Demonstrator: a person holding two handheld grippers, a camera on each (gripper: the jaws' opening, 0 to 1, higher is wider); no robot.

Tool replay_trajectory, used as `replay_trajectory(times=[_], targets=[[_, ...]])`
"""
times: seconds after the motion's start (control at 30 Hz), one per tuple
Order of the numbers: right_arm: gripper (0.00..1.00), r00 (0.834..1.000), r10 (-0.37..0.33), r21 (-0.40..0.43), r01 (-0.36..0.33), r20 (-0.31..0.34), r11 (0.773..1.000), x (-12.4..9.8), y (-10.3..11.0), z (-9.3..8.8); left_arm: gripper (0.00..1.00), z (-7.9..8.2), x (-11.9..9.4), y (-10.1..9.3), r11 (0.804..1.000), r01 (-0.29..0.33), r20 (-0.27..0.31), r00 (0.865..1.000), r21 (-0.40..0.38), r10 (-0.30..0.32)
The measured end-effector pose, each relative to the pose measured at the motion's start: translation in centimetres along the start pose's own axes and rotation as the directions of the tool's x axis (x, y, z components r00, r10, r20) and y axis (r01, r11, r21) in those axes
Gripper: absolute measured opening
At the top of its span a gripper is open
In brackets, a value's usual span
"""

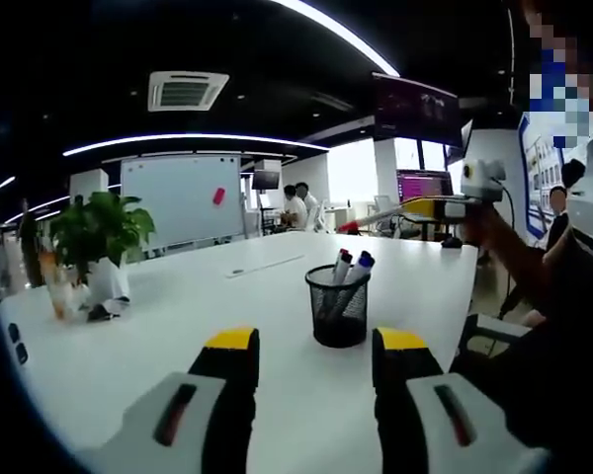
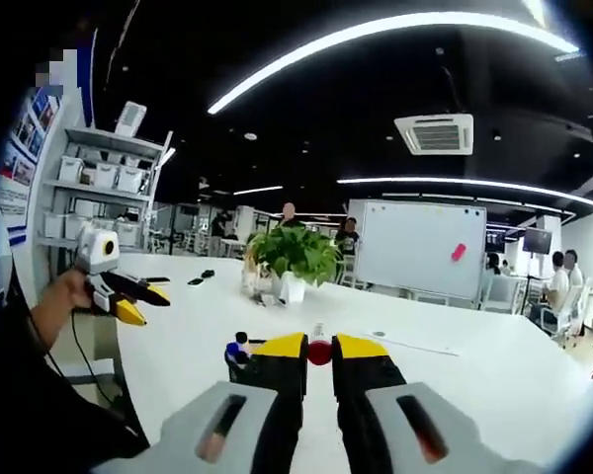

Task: Pick up the whiteboard markers from the pen holder and place them facing the whiteboard neatly

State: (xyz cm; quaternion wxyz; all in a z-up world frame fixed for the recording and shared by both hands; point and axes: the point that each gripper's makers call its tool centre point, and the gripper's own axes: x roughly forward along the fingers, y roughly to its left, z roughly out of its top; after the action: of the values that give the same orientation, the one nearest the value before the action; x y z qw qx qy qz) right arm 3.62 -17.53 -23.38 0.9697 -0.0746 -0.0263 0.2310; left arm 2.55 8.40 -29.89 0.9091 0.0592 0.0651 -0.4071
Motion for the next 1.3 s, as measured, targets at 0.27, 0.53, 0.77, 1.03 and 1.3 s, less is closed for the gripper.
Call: replay_trajectory(times=[0.27,0.53,0.77,1.03,1.3], targets=[[0.13,1.000,-0.027,0.029,0.027,0.015,0.999,-0.2,-0.5,-0.5,0.47,-0.1,0.0,0.0,1.000,0.000,-0.001,1.000,-0.002,0.000],[0.13,0.996,-0.084,0.021,0.084,0.005,0.996,-0.6,-1.4,-0.7,0.47,-0.1,0.0,0.0,1.000,0.002,0.002,1.000,-0.002,-0.002],[0.13,0.993,-0.114,0.069,0.111,0.042,0.991,-0.9,-2.4,-0.4,0.47,-0.1,-0.1,0.2,1.000,-0.002,0.003,1.000,-0.003,0.002],[0.13,0.980,-0.182,0.098,0.174,0.082,0.980,-1.5,-3.5,0.1,0.47,-0.2,0.1,0.1,1.000,0.003,0.001,1.000,-0.007,-0.003],[0.13,0.982,-0.187,0.085,0.183,0.039,0.979,-1.4,-3.7,-1.4,0.47,-0.2,0.0,0.2,1.000,0.000,0.001,1.000,-0.009,0.000]])
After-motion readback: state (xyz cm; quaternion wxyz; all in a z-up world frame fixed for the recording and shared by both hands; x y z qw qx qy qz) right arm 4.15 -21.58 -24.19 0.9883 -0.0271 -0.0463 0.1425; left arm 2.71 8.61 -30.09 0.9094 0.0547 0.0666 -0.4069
